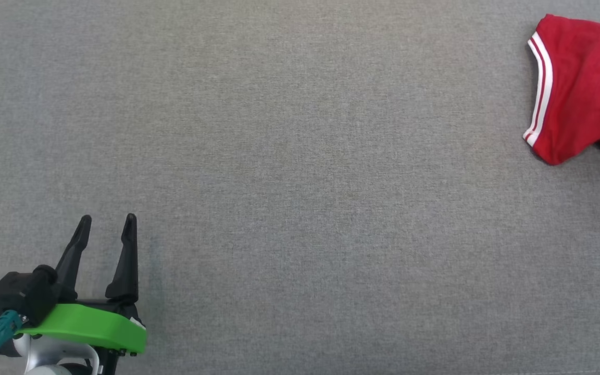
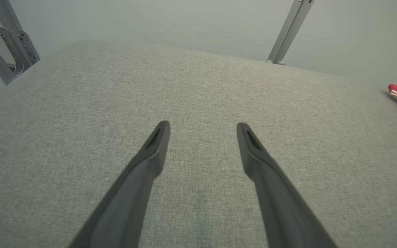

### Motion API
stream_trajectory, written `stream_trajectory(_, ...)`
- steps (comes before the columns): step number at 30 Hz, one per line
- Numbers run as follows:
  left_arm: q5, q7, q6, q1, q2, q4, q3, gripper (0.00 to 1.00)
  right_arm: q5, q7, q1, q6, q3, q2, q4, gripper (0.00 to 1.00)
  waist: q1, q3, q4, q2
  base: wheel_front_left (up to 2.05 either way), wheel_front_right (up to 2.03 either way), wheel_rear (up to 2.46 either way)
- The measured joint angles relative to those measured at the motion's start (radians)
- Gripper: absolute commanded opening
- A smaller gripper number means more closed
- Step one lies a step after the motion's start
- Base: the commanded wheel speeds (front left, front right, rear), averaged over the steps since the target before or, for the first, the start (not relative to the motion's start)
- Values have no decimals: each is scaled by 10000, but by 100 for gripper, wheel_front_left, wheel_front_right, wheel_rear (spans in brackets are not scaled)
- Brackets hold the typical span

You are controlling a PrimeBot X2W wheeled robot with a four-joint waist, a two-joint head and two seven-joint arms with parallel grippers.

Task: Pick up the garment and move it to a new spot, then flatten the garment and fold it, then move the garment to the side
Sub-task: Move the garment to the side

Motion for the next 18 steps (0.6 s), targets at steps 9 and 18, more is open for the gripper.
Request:
stream_trajectory(9,153,403,0,-2,280,-201,102,100,-105,-1076,67,-2,-261,221,667,100,0,161,-411,0,0,0,0)
stream_trajectory(18,174,608,0,14,376,-320,174,100,-151,-1430,403,-13,-389,646,1120,100,0,63,-826,0,0,0,0)
